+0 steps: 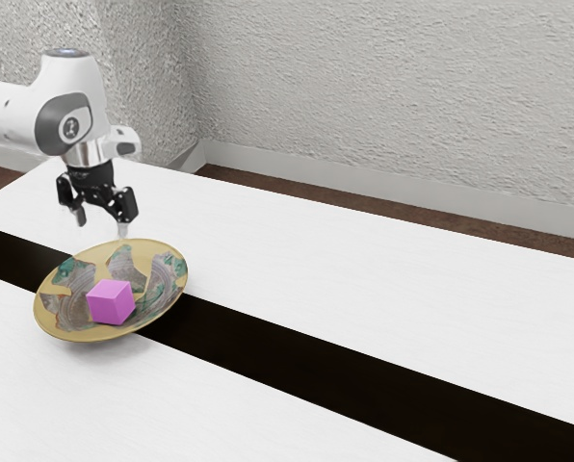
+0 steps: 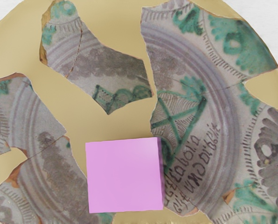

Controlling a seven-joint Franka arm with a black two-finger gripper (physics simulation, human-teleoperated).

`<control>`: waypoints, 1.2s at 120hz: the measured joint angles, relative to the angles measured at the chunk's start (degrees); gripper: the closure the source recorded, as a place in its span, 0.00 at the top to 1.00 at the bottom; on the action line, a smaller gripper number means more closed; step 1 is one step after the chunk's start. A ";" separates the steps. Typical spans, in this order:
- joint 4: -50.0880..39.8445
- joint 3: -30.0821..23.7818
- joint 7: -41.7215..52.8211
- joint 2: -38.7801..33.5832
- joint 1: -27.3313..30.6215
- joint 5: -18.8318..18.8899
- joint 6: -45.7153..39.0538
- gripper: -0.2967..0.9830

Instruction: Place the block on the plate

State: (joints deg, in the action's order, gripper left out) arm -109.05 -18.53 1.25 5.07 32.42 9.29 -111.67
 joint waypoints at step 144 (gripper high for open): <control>23.02 17.40 4.66 -1.83 -25.90 -3.03 20.93 0.77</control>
State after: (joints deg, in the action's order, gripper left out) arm -86.03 -1.13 5.91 3.23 6.52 6.26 -90.74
